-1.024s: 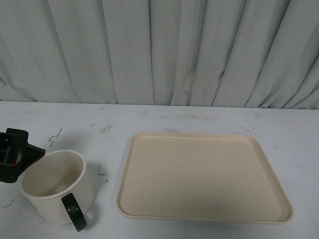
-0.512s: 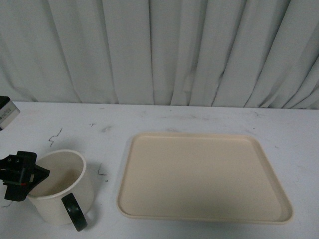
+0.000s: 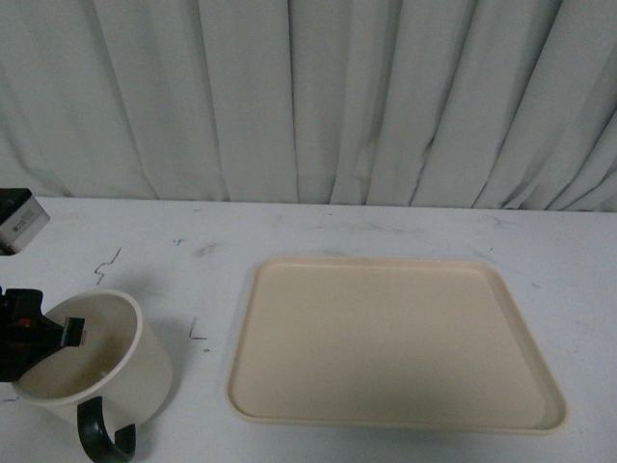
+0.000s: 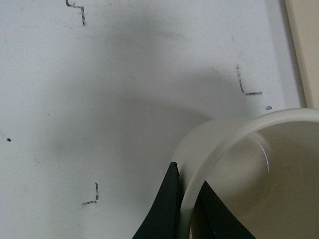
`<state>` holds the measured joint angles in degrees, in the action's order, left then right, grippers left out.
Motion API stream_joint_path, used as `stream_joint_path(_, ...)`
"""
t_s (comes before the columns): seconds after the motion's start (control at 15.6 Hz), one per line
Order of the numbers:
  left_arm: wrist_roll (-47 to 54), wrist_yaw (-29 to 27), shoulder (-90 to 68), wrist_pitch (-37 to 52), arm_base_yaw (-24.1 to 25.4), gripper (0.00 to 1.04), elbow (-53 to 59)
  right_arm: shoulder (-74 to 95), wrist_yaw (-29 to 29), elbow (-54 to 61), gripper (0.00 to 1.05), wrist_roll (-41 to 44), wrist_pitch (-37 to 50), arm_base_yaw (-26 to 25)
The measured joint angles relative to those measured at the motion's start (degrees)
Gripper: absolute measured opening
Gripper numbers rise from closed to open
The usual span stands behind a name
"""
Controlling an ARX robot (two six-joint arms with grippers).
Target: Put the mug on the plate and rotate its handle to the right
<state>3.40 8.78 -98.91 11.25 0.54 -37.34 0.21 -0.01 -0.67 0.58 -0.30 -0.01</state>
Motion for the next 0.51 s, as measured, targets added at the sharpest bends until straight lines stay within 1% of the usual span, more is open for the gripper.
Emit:
stream_joint_path(0.13,-1.7,-2.1,4.1,-1.9,-2.4,0.03,-1.7,0.0,0.0,0.0,0.98,0.0,0.0,0.0)
stream_joint_path(0.19,-3.0,-3.3,6.0,-2.1,-4.9,0.03,-3.1,0.0,0.0,0.0,0.98,0.0,0.0,0.0)
stream_joint_path(0.26,-5.1,-4.5,6.9,-1.8,-8.4,0.03,-4.7,0.0,0.0,0.0,0.98,0.0,0.0,0.0)
stream_joint_path(0.38,-9.6,-8.3,5.9,-1.5,-16.9,0.03,-8.1,0.0,0.0,0.0,0.98,0.0,0.0,0.0)
stream_joint_path(0.51,-13.8,-12.1,1.7,-0.9,-23.4,0.03,-11.3,0.0,0.0,0.0,0.98,0.0,0.0,0.0)
